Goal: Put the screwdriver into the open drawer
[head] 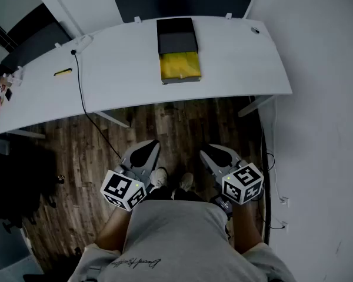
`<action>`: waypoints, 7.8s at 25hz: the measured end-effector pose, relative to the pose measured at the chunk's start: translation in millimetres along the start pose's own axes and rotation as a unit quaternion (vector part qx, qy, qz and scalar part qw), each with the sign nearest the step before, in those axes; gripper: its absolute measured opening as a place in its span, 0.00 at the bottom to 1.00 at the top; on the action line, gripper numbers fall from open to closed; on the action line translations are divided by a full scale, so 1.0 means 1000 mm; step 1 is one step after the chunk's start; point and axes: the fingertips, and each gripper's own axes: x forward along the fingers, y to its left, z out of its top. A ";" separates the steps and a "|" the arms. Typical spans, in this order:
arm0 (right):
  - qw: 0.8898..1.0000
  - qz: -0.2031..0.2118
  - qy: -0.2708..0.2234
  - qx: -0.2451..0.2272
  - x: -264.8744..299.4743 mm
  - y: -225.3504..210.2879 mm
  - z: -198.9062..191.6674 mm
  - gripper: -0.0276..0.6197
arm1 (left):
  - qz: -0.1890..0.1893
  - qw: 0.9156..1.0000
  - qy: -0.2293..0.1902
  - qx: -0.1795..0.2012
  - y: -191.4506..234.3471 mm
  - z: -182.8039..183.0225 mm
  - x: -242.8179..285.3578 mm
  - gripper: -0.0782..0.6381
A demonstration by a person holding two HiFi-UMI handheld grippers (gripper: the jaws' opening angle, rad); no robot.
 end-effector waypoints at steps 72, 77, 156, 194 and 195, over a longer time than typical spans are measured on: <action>0.999 -0.019 -0.030 -0.005 0.136 -0.034 0.085 0.18 | -0.073 0.997 0.011 0.030 0.123 0.043 0.084 0.11; 1.000 -0.007 -0.025 -0.017 0.151 -0.062 0.119 0.18 | -0.066 0.997 0.007 0.043 0.137 0.066 0.122 0.11; 0.978 -0.043 0.170 -0.109 0.299 -0.224 0.148 0.18 | -0.040 0.996 0.078 -0.013 0.268 0.062 0.283 0.11; 0.908 -0.024 0.354 -0.221 0.359 -0.256 0.059 0.18 | -0.049 0.990 0.119 -0.051 0.289 0.008 0.288 0.11; 0.905 -0.023 0.359 -0.227 0.361 -0.256 0.058 0.18 | -0.049 0.990 0.120 -0.050 0.290 0.007 0.289 0.11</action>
